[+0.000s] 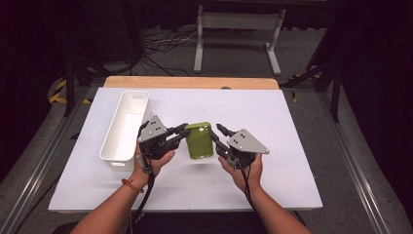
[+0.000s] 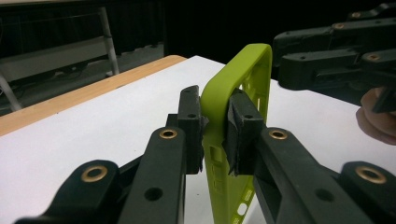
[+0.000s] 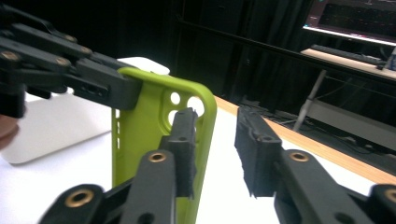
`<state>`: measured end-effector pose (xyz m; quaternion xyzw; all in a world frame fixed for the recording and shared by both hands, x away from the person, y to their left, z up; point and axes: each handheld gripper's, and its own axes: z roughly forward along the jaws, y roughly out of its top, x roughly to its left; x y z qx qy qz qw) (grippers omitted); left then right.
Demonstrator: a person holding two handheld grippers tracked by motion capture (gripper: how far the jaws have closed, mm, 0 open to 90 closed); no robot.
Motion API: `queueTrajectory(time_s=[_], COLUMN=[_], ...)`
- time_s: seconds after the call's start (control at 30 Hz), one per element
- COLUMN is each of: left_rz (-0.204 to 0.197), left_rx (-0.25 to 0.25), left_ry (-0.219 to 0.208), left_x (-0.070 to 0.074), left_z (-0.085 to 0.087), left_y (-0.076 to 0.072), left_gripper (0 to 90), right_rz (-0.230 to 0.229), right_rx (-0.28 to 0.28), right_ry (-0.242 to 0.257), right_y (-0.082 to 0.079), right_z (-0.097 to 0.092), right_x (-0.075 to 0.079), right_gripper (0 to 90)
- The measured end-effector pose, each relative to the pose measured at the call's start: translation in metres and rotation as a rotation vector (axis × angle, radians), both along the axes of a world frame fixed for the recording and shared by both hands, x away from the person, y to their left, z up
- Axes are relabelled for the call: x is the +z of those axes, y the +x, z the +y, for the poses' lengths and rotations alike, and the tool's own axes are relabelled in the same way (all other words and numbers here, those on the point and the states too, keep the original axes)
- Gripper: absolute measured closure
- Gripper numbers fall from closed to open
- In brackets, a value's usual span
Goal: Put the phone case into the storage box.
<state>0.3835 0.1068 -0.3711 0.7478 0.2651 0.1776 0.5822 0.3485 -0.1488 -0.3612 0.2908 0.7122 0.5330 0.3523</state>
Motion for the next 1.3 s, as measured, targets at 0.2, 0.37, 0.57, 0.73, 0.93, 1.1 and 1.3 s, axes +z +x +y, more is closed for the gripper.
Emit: queueTrajectory(time_s=[0.2,0.37,0.57,0.73,0.93,1.1,1.3], left_rz=[-0.019,-0.037,-0.043,-0.068,-0.073,-0.074,-0.082], left_rx=[0.003,0.012,0.013,0.016,0.011,0.009,0.016], left_ry=[0.001,-0.002,0.005,0.018,0.023,0.042,0.038], left_x=[0.004,0.009,0.013,0.019,0.024,0.025,0.025], left_z=[0.002,0.007,0.009,0.013,0.015,0.016,0.019], left_y=[0.000,0.000,-0.002,-0.004,-0.005,-0.004,-0.003], left_gripper=[78.3,78.3,78.3,78.3,78.2,78.2,78.3], right_rz=[0.012,0.019,0.000,-0.013,-0.010,-0.020,-0.032], right_rx=[0.019,0.031,0.032,0.033,0.036,0.029,0.042], right_ry=[-0.004,-0.022,-0.042,-0.050,-0.101,-0.138,-0.204], right_y=[0.000,0.000,-0.004,-0.008,-0.013,-0.017,-0.024], right_z=[-0.007,-0.016,-0.022,-0.032,-0.042,-0.050,-0.057], right_x=[0.006,0.007,0.000,-0.007,-0.023,-0.034,-0.046], right_gripper=[59.0,50.6,42.9,31.3,21.7,18.0,16.1])
